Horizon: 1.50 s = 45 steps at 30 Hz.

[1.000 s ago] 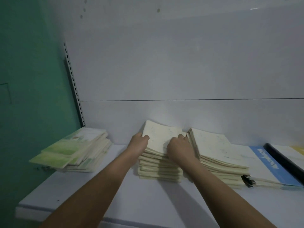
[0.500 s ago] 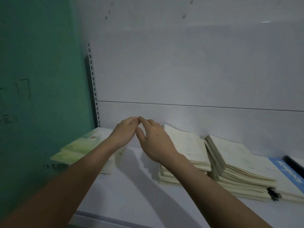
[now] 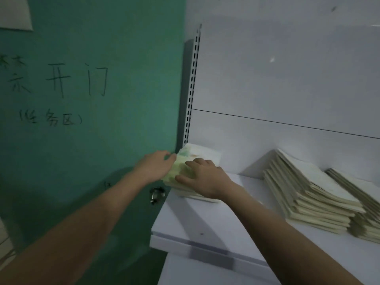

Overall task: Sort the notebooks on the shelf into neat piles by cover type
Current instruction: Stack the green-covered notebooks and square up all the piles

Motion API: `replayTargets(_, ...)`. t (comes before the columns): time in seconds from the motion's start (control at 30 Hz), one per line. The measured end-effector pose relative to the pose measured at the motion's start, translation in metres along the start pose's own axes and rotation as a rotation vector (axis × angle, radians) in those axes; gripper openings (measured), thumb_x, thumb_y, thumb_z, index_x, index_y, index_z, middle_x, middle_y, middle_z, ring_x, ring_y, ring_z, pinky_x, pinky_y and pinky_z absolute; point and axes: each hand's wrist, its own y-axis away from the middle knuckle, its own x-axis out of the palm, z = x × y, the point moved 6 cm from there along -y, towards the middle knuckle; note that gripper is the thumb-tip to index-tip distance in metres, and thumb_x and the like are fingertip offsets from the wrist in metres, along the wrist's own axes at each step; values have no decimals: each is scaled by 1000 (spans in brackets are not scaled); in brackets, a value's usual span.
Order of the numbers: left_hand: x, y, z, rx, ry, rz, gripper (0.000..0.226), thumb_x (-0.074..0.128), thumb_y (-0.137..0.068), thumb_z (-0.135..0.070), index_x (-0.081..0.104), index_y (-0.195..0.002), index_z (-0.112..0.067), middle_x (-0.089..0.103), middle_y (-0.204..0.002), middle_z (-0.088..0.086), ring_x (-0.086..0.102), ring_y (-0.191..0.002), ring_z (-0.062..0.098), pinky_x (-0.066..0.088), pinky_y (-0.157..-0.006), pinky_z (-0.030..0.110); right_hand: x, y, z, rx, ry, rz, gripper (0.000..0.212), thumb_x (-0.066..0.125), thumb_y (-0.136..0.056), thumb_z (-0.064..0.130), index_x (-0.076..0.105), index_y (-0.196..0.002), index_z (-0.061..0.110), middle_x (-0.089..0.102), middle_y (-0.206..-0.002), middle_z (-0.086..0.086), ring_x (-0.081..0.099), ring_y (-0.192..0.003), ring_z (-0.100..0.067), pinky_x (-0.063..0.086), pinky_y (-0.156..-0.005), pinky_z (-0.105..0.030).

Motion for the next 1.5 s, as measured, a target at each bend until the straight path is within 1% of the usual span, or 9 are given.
replayTargets(0.17,0,7,26,33,179,85,64,29,-92,-62,59,-128,-19,60,-131,0,56,-118,22,42,-103,37,22,-7,15,51,100,55,93,40,-75,84,28,-145,24,29,-152,-3,20,-143,-30,21,-111,-58)
replayTargets(0.4,-11,12,50,-92,818,68,24,47,-98,-28,67,-93,-15,64,-101,2,54,-85,15,46,-79,31,14,43,15,149,-122,-229,56,34,-93,66,49,-133,31,54,-135,9,51,-120,-17,39,-101,-39)
replayTargets(0.53,-8,17,42,-82,913,144,23,47,-98,-25,67,-97,-14,66,-94,3,56,-82,16,45,-70,27,21,47,13,111,13,-188,72,39,-83,77,39,-142,35,35,-151,12,32,-138,-14,26,-112,-38)
replayTargets(0.73,-11,22,27,-92,998,158,24,48,-98,-21,67,-102,-6,68,-90,8,59,-71,17,45,-60,25,-1,45,7,162,-13,-240,46,34,-96,58,46,-137,42,65,-111,0,61,-98,-27,46,-77,-35)
replayTargets(0.93,2,35,-20,-235,1413,688,57,45,-95,-53,61,-114,-2,70,-101,20,71,-83,33,59,-70,43,-23,41,30,5,-192,-291,53,29,-93,61,39,-143,44,61,-127,-3,58,-106,-26,45,-82,-35)
replayTargets(1.03,-4,27,-17,-283,1325,501,32,49,-92,-14,58,-121,-3,73,-96,15,71,-79,28,58,-59,35,-13,40,30,-121,-191,-172,68,42,-90,63,23,-151,39,26,-158,7,31,-141,-18,32,-108,-34)
replayTargets(1.17,-22,7,12,-267,1325,189,37,44,-91,1,52,-125,-12,64,-115,16,65,-94,32,59,-59,37,3,33,-14,-25,-181,-112,109,63,-74,70,8,-155,23,8,-162,4,15,-147,-19,21,-117,-36)
replayTargets(1.37,-35,-6,25,-283,1318,1,43,44,-90,-1,46,-129,-18,58,-118,15,62,-93,33,57,-50,36,8,22,-16,-58,75,-210,47,36,-93,63,54,-113,24,61,-107,-1,59,-94,-28,42,-74,-36)
replayTargets(1.5,-47,-10,32,-274,1273,15,36,42,-91,1,48,-121,-17,59,-109,14,61,-87,31,57,-47,33,-10,20,-43,-47,-233,-231,43,28,-97,60,57,-122,41,68,-107,9,63,-97,-21,50,-83,-37)
